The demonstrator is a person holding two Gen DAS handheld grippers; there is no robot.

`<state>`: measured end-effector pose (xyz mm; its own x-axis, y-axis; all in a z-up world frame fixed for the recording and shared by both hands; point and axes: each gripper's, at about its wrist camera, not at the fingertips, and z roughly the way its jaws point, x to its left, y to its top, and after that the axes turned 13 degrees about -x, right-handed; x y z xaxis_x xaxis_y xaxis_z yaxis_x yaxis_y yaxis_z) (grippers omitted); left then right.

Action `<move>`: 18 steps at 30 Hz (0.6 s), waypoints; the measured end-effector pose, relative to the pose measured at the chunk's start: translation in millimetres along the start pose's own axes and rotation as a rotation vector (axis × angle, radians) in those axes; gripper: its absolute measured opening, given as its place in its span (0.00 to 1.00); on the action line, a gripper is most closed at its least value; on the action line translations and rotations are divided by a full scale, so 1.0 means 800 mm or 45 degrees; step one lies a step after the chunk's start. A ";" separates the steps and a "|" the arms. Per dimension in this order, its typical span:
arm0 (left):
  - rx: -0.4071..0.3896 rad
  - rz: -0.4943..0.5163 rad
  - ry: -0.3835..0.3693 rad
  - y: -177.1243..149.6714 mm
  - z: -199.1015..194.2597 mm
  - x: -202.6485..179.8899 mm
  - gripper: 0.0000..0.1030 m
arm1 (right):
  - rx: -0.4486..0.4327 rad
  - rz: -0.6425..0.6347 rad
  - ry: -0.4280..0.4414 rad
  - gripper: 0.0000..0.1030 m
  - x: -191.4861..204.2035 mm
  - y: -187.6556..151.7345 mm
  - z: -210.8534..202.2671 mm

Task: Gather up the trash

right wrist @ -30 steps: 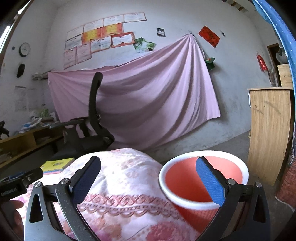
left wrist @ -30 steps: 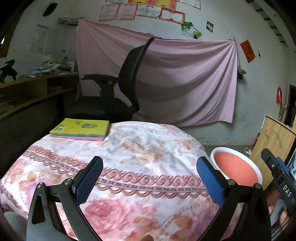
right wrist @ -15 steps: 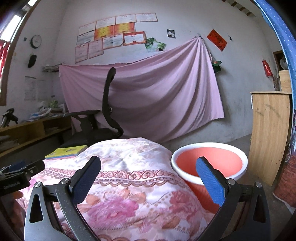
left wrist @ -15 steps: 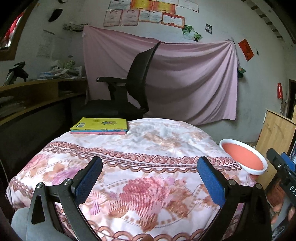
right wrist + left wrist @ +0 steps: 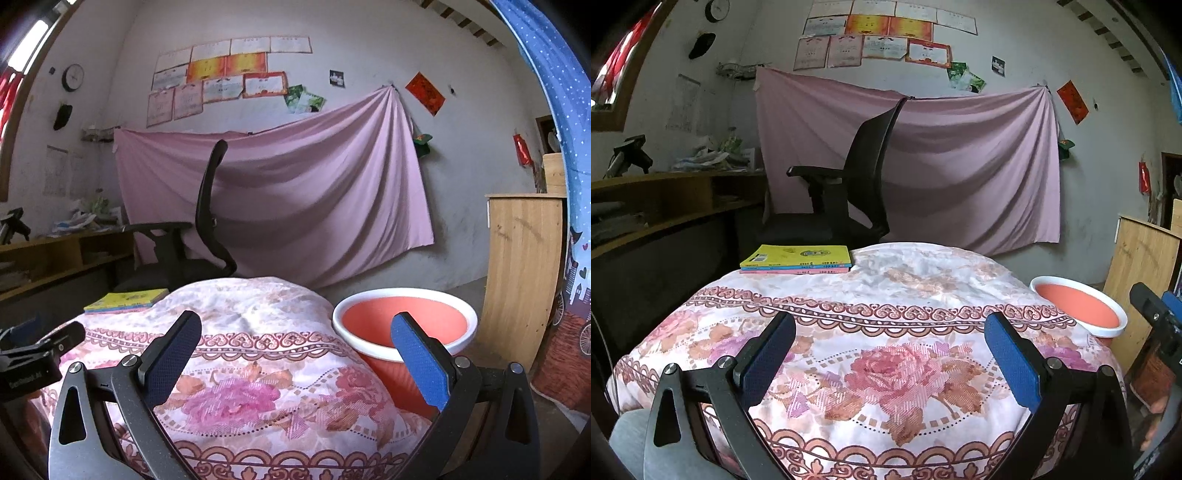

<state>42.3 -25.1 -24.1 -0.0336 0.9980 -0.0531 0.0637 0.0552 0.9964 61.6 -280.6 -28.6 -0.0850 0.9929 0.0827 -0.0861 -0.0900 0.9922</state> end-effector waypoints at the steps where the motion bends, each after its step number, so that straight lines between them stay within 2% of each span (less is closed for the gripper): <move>1: 0.000 -0.004 0.004 -0.001 0.000 0.001 0.97 | 0.001 0.000 0.001 1.00 -0.001 0.000 0.000; 18: -0.011 0.005 0.011 -0.005 -0.005 0.005 0.97 | 0.026 -0.045 0.021 1.00 0.008 -0.001 0.002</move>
<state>38.0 -21.4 -28.4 -0.0423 0.9979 -0.0485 0.0554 0.0508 0.9972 62.6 -274.3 -29.0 -0.0986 0.9940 0.0465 -0.0690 -0.0534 0.9962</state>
